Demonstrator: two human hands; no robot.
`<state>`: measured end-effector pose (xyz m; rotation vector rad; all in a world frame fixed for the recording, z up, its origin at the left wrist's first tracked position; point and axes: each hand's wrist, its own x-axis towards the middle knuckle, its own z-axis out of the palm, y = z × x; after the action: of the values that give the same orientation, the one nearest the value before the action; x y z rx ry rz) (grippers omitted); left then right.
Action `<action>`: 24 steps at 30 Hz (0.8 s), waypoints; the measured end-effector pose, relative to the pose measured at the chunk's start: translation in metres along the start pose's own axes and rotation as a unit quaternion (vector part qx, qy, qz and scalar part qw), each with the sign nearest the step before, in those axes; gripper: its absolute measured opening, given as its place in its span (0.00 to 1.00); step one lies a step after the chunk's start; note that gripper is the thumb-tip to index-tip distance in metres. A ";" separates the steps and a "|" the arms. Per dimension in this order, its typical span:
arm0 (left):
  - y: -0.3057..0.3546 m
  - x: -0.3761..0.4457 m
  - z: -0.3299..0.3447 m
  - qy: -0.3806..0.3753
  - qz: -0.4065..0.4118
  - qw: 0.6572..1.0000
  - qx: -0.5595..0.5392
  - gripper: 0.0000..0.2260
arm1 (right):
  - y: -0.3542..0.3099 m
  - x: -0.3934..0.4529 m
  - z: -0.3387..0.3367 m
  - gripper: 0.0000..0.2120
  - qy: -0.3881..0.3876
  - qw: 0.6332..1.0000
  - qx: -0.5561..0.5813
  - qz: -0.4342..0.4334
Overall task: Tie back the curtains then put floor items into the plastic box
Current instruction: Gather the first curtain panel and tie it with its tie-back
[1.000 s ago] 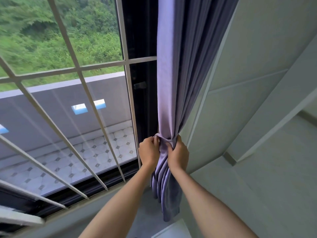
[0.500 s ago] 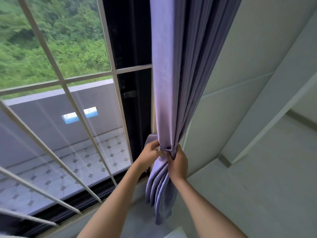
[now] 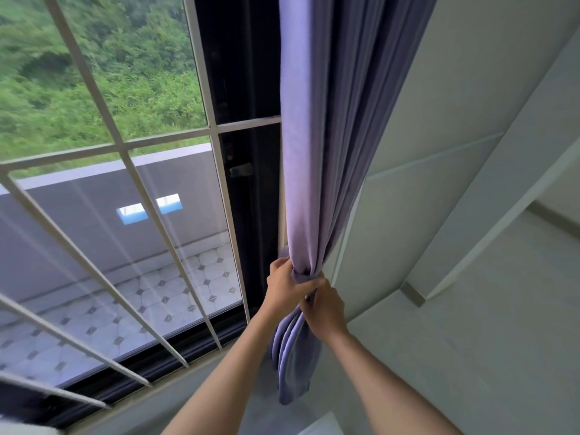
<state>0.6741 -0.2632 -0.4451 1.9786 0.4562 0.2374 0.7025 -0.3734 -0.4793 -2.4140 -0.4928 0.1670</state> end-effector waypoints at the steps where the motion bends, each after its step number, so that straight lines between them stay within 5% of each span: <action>1: -0.001 0.000 0.002 0.016 -0.005 1.000 -0.003 0.18 | -0.001 -0.001 -0.001 0.15 -0.013 1.000 -0.001 -0.002; 7: -0.003 0.002 -0.001 0.078 -0.027 0.996 -0.029 0.15 | -0.010 -0.017 -0.023 0.21 -0.115 0.981 0.155 0.007; 13: 0.001 0.005 -0.005 0.090 -0.020 0.996 -0.022 0.10 | -0.005 0.015 -0.053 0.26 -0.023 0.983 0.180 0.036; 17: 0.005 -0.001 -0.004 0.091 -0.002 0.996 -0.012 0.08 | -0.023 0.047 -0.090 0.15 0.022 0.984 0.177 -0.013; 21: 0.009 -0.005 -0.004 0.063 -0.001 0.998 -0.020 0.05 | -0.048 0.079 -0.109 0.06 -0.087 0.970 0.224 0.019; 24: 0.010 -0.004 -0.010 0.045 -0.007 0.999 -0.012 0.07 | -0.050 0.087 -0.107 0.10 -0.223 0.952 0.197 0.069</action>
<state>0.6688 -0.2609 -0.4315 1.9472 0.5234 0.3233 0.7934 -0.3659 -0.3643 -2.0100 -0.4367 0.8063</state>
